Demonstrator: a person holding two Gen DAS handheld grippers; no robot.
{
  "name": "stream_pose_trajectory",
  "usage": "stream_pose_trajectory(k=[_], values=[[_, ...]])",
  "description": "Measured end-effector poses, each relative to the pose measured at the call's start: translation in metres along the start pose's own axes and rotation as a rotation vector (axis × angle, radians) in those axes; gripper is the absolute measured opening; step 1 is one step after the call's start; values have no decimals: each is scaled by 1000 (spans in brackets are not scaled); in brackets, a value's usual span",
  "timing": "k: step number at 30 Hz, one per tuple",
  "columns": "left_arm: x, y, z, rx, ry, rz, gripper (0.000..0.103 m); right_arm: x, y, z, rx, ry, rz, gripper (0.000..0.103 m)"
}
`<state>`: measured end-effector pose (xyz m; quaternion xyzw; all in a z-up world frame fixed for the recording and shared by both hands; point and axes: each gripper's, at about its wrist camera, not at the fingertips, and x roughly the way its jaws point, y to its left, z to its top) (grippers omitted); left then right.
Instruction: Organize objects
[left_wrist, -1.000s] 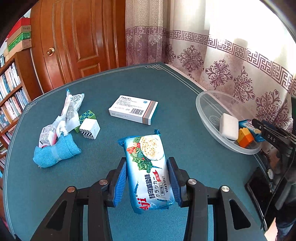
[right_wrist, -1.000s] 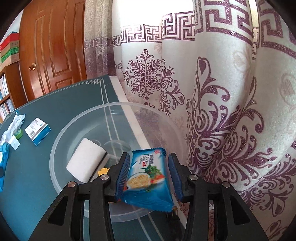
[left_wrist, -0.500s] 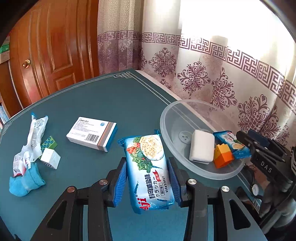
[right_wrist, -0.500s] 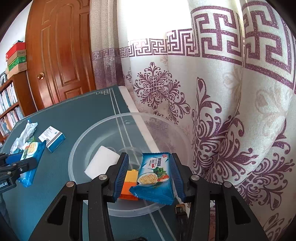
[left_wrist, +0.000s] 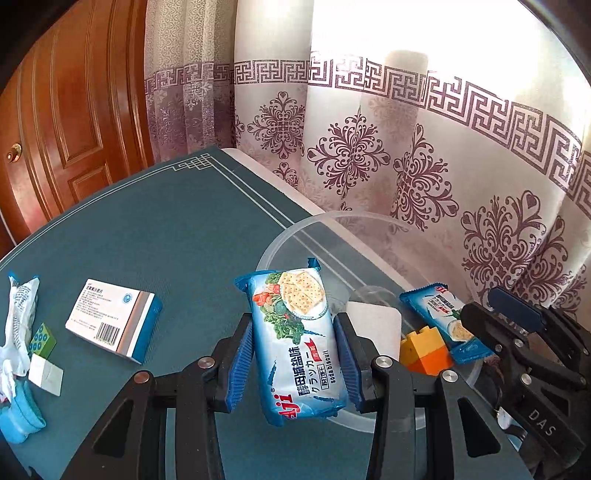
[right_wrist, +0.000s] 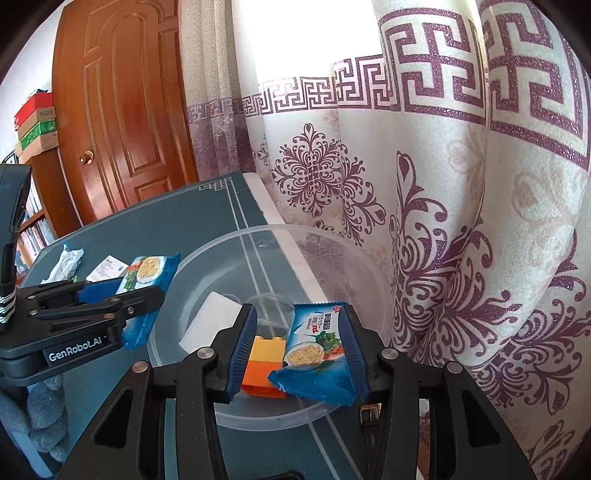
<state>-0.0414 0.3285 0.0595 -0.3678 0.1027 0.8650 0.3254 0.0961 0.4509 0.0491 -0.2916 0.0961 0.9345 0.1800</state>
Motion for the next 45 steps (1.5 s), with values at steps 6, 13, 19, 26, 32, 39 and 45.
stream_pose_trajectory(k=[6,13,19,26,32,39,45], values=[[14,-3,11,-14,-3,-6,50,1,0,-1,5,7,-3,48],[-3,8,12,-44,-70,15,78,1,3,-2,3,8,4,48],[-7,18,6,-66,-62,52,78,1,6,-2,-4,6,13,48],[-14,25,-5,-83,-55,82,82,-3,9,-1,-10,-2,21,48],[-20,37,-14,-109,-46,111,86,-5,14,-2,-19,-2,31,48],[-24,57,-27,-155,-22,147,92,-6,24,-4,-23,16,73,48],[-31,76,-37,-181,-18,200,97,-11,39,-6,-45,18,103,48]])
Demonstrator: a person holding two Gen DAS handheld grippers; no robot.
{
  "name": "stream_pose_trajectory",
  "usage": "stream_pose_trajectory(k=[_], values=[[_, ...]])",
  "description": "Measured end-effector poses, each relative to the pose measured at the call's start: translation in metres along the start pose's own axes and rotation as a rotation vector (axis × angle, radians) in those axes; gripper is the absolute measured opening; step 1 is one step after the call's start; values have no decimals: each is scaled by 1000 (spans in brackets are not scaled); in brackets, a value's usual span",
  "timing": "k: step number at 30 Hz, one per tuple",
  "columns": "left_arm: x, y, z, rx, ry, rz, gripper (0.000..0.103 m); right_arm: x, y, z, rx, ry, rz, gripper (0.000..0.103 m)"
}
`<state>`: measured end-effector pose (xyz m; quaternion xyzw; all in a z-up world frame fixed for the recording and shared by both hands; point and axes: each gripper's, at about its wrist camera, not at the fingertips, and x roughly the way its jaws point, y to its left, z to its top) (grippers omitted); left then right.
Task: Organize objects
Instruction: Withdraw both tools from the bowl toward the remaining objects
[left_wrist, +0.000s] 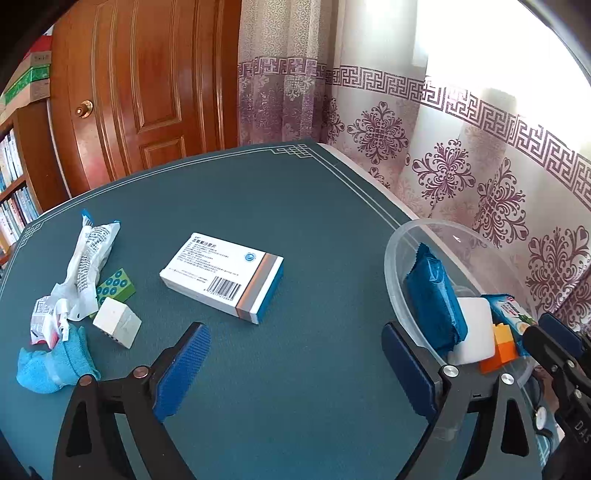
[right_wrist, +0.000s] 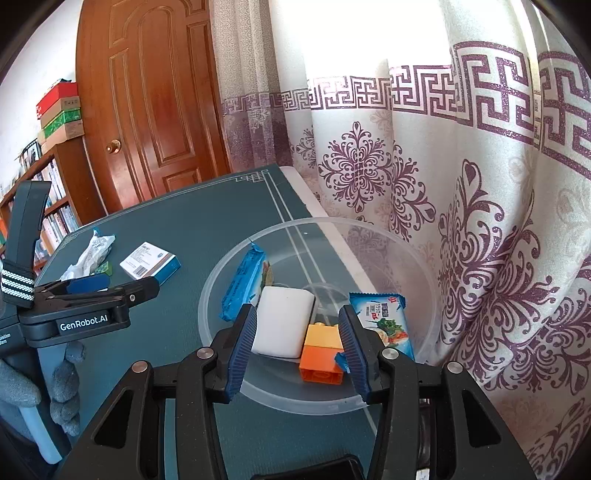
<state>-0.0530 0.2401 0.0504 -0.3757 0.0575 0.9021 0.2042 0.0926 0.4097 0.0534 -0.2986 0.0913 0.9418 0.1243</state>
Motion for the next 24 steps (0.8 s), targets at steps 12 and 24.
stream_pose_trajectory(k=[12,24], values=[[-4,61,-16,-64,11,111,97,10,48,-16,-67,55,88,48],[-20,132,-24,-102,-5,210,99,19,100,-31,-118,106,178,53]])
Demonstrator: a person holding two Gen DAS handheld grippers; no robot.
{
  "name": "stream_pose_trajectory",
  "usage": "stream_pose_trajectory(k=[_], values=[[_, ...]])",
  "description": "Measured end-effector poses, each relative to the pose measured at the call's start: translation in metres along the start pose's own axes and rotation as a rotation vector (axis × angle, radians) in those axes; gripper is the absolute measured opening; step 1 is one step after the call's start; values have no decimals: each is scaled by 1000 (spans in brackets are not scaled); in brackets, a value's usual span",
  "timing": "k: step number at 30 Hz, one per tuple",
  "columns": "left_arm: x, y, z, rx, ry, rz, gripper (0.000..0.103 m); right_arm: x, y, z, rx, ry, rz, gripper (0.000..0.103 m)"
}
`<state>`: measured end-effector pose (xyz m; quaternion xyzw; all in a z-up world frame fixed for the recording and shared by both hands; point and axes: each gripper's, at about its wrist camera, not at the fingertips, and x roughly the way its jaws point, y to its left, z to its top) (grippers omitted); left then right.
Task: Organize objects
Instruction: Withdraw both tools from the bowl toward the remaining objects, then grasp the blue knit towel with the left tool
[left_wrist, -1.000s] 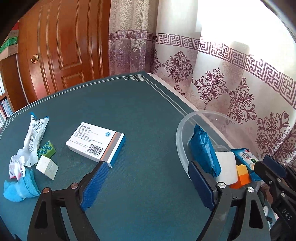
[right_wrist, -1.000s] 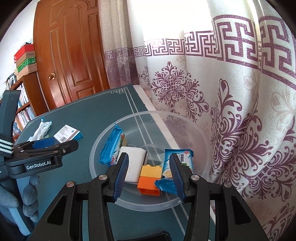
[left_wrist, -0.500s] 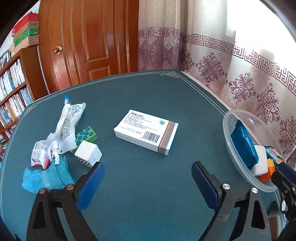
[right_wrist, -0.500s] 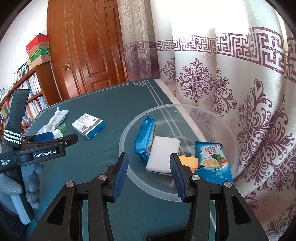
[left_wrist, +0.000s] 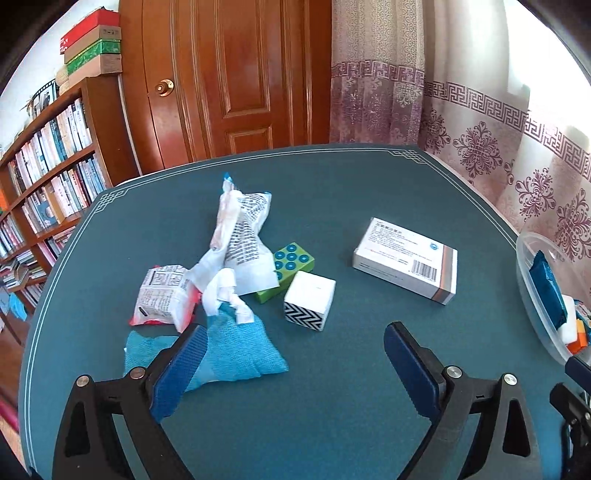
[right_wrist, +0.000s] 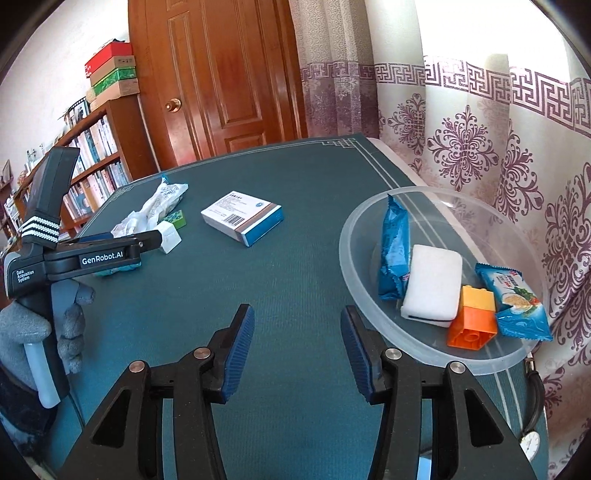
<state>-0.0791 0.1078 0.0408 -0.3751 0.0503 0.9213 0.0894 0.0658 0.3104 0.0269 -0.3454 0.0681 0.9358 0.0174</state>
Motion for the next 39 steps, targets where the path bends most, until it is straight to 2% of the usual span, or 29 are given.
stream_pose_trajectory(k=[10,14,17,25,29,32,36,39], values=[[3,48,4,6,2,51,99,15,29,-7,-26,42,40,54],[12,58,2,17,33,48,99,19,34,-8,-26,59,46,54],[15,62,-1,12,46,7,101,22,35,-9,-24,69,45,54],[12,58,-10,36,79,-68,102,25,35,-10,-17,80,39,54],[20,46,-24,100,142,-57,102,25,36,-10,-14,80,45,54],[17,38,-31,133,123,-31,102,25,35,-12,-11,78,48,54],[14,33,-30,138,115,-37,96,25,34,-12,-4,78,51,54],[15,30,-27,150,110,-23,96,24,34,-12,-5,75,54,54]])
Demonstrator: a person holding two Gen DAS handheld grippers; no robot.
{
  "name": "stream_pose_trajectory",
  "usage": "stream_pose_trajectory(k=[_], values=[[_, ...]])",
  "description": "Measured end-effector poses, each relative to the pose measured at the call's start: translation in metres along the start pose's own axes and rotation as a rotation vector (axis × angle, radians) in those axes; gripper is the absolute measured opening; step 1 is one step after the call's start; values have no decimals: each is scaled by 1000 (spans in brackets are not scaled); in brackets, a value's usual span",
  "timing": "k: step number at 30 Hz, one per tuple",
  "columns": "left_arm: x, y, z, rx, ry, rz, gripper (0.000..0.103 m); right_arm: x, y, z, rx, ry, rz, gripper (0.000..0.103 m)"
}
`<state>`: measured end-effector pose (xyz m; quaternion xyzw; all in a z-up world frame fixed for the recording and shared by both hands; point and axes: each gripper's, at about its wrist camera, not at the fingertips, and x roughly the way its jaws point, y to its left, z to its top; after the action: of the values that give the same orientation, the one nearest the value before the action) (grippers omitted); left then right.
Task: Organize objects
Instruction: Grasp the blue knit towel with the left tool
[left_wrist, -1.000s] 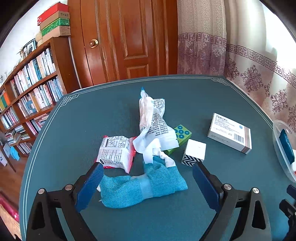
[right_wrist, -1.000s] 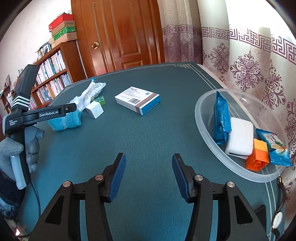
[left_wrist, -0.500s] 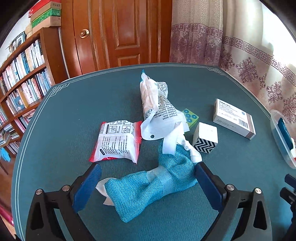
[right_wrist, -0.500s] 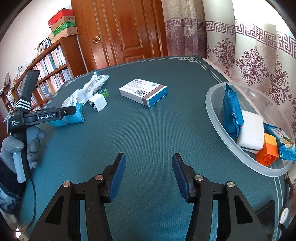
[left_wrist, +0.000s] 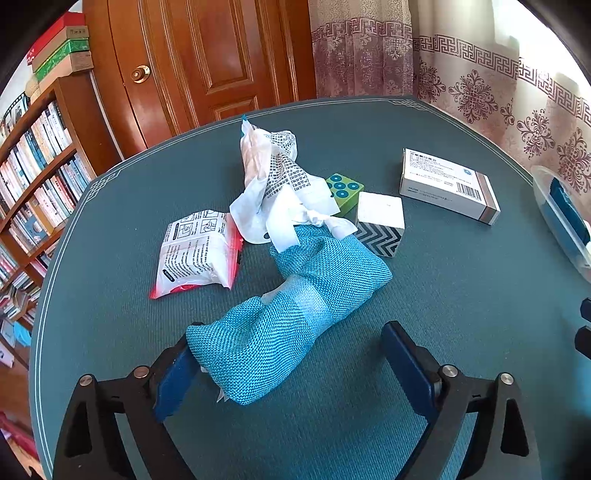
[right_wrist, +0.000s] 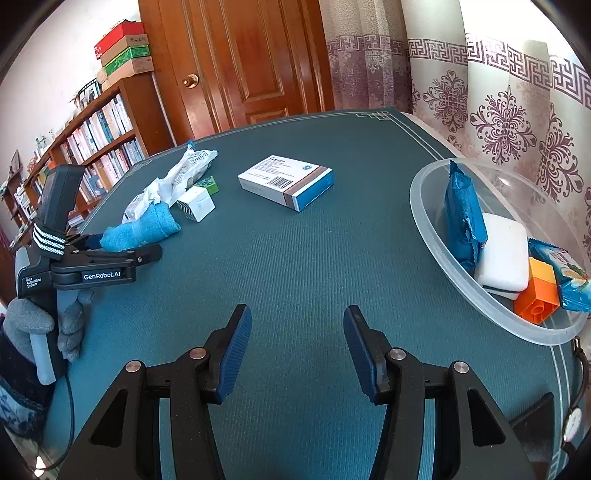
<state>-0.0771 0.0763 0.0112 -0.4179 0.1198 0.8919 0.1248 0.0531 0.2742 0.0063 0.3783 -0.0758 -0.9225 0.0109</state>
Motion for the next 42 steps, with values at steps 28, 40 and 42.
stream_pose_trajectory(k=[28,40,42], values=[[-17,0,-16,-100,-38,-73,39,28,19,28,-3,30,39,54],[-26,8,-10,-135,-70,-99,58,37,35,26,-23,43,68,54],[-23,6,-6,-121,-76,-88,58,38,36,26,-23,42,67,54]])
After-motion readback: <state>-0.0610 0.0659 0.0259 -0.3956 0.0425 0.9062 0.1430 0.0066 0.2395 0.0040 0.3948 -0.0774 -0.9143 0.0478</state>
